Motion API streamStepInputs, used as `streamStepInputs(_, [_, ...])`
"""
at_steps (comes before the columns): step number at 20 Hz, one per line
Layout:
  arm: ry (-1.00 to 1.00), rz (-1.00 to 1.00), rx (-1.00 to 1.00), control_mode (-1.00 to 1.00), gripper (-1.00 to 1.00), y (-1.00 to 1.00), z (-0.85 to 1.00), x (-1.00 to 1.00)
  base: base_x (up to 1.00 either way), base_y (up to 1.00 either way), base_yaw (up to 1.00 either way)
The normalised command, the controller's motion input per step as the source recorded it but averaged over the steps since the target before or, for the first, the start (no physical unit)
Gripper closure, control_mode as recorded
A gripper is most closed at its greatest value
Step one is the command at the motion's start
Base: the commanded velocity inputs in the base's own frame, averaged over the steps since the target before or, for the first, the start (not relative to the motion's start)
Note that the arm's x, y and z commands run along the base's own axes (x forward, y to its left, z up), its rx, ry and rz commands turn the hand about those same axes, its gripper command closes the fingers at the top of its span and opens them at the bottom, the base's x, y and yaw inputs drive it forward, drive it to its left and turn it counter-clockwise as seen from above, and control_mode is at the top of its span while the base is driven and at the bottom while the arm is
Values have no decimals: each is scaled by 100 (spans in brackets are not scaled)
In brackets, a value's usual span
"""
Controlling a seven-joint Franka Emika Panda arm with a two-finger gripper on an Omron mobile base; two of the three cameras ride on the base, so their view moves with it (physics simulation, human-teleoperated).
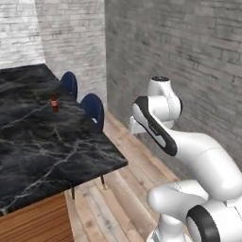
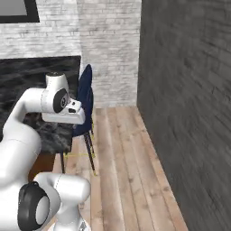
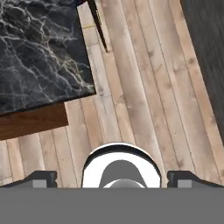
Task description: Place the large bottle from the dining counter next to the other large bottle outside the sink, and place the small bottle from the dining counter next to the other small bottle inside the sink.
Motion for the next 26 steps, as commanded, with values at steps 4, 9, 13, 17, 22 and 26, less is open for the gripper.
streamStepInputs(4, [0,0,0,100,-100,0,0,0,74,-71,66])
streamStepInputs(9, [0,0,0,100,-100,0,0,0,18,-93,51])
streamStepInputs(13, [0,0,0,100,-100,0,0,0,6,-86,46])
streamStepInputs(17, [0,0,0,100,-100,0,0,0,25,-30,91])
streamStepInputs(22, [0,0,0,100,-100,0,0,0,21,-34,93])
streamStepInputs(26, [0,0,0,100,-100,0,0,0,11,-90,69])
